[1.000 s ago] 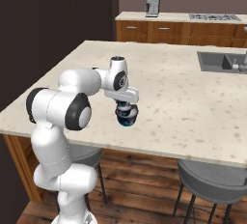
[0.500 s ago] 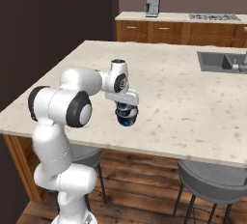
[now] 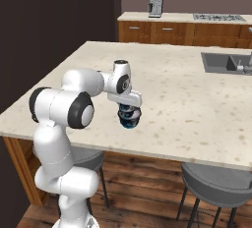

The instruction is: Stack the yogurt containers by placing the smaller containers on top of the larger containers.

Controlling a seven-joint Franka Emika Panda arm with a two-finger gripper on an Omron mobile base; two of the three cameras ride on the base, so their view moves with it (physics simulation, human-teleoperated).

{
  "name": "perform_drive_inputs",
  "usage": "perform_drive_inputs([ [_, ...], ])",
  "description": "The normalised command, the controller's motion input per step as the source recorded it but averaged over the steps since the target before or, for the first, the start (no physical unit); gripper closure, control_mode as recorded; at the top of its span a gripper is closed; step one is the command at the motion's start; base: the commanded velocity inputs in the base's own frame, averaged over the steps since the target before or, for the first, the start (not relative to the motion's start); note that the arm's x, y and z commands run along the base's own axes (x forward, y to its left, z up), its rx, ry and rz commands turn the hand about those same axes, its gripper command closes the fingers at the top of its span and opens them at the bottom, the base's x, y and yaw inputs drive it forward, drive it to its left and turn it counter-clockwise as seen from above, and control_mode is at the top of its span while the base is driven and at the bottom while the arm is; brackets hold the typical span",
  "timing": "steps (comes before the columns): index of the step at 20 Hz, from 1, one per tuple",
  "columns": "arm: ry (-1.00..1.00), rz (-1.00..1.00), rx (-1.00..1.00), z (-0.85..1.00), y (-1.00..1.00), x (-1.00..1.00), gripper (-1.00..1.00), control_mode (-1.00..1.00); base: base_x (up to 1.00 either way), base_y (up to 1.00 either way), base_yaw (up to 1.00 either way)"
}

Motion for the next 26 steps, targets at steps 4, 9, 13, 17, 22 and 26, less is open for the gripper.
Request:
perform_drive_inputs([
  [4,0.01,0.00,0.00,-0.03,0.00,0.00,-1.00,-1.00,0.00,0.00,0.00],
  [9,0.00,0.00,0.00,0.00,-0.02,-0.03,-1.00,-1.00,0.00,0.00,0.00],
  [13,0.00,0.00,0.00,0.00,0.00,-0.03,-1.00,-1.00,0.00,0.00,0.00],
  [17,0.00,0.00,0.00,0.02,0.00,-0.15,-1.00,-1.00,0.00,0.00,0.00],
  [22,0.00,0.00,0.00,0.27,0.00,-0.58,-1.00,-1.00,0.00,0.00,0.00],
  [26,-0.03,0.00,0.00,0.35,0.00,-0.85,-1.00,-1.00,0.00,0.00,0.00],
])
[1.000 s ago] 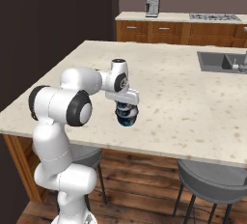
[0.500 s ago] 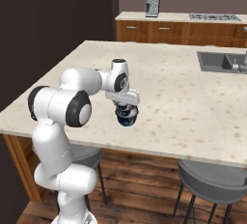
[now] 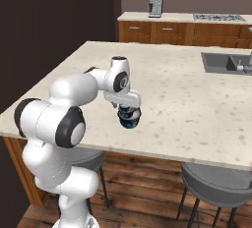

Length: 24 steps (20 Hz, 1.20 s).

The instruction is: Stack the yogurt containers by placing the smaller containers on top of the larger containers.

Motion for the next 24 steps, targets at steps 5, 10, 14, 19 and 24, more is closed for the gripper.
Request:
perform_drive_inputs([
  [5,-0.12,0.00,0.00,0.43,0.10,-0.82,-1.00,-1.00,0.00,0.00,0.00],
  [10,-0.23,0.00,0.00,0.53,0.21,-0.83,-1.00,-1.00,0.00,0.00,0.00],
  [14,-0.26,0.00,0.00,0.61,0.25,-0.80,-1.00,-1.00,0.00,0.00,0.00],
  [19,-0.23,0.00,0.00,0.62,0.24,-0.71,-1.00,-1.00,0.00,0.00,0.00],
  [24,-0.20,0.00,0.00,0.62,0.24,-0.69,-1.00,-1.00,0.00,0.00,0.00],
])
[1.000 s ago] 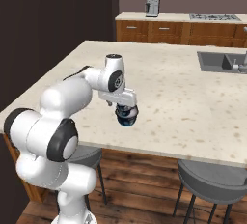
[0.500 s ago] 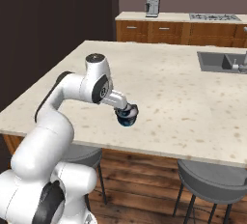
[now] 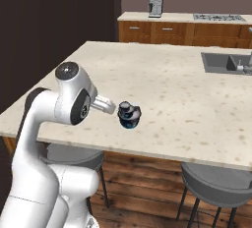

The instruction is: Stack the yogurt containers by placing the smaller containers on top of the larger containers.

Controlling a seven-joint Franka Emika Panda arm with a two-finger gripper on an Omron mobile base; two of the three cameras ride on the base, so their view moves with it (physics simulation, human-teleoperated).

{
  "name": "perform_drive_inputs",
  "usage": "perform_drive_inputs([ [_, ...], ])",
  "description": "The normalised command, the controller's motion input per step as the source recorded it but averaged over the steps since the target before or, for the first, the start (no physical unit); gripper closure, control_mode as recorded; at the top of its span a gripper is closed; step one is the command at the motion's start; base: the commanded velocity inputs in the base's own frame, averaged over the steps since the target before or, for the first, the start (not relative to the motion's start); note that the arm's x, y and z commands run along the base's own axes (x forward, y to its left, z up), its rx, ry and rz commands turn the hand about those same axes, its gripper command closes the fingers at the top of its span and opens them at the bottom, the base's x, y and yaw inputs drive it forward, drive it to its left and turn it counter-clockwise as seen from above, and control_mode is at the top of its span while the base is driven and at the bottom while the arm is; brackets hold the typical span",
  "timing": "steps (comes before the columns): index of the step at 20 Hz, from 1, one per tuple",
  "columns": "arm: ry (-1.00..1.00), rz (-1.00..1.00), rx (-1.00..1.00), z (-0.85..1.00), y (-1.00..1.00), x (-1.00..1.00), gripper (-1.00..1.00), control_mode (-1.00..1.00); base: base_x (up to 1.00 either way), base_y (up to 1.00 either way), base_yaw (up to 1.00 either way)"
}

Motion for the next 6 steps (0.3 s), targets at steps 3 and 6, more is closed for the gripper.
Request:
perform_drive_inputs([
  [3,-0.20,0.00,0.00,0.63,0.22,-0.75,-1.00,-1.00,0.00,0.00,0.00],
  [6,-0.18,0.00,0.00,0.59,0.19,-0.75,-1.00,-1.00,0.00,0.00,0.00],
])
